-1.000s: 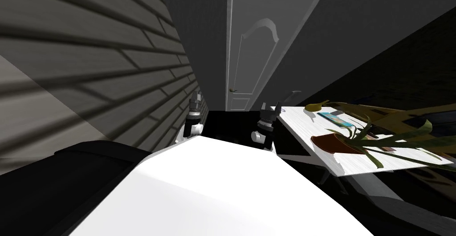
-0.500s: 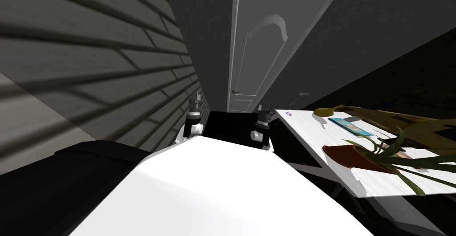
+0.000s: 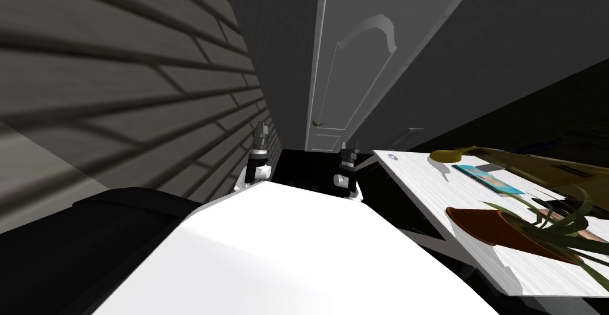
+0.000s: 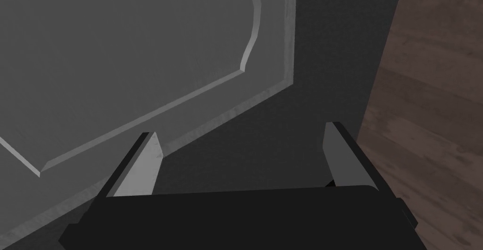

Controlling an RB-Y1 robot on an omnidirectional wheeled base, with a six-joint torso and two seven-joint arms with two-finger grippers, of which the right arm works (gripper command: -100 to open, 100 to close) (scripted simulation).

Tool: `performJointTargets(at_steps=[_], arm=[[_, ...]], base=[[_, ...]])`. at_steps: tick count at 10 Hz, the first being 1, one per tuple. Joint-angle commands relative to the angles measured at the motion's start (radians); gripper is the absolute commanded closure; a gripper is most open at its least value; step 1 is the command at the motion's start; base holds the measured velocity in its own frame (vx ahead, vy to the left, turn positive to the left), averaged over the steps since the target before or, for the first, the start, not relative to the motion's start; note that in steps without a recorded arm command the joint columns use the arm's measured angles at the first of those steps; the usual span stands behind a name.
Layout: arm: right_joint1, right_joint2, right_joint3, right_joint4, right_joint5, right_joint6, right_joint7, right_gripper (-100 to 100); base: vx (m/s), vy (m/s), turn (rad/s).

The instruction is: Pull the door open

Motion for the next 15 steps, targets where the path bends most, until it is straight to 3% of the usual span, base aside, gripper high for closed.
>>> performJointTargets(at_steps=[1,5,6,10,12,15], arm=[[-0.021,-0.014,-0.004,0.050,-0.008,0.000,0.001,-100],[-0.072,-0.040,-0.006,0.184,-0.023,-0.008,0.010,-100],[-0.072,-0.040,-0.006,0.190,-0.023,-0.008,0.010,-100],[-0.124,-0.066,-0.008,0.328,-0.039,-0.016,0.018,-100],[-0.137,-0.073,-0.009,0.363,-0.043,-0.018,0.020,-100],[-0.175,-0.091,-0.010,0.456,-0.054,-0.025,0.026,-100]], base=[[0.106,0.040,0.093],[0.106,0.049,0.088],[0.073,0.027,0.023],[0.094,0.028,0.083],[0.097,0.036,0.059],[0.079,0.024,0.085]])
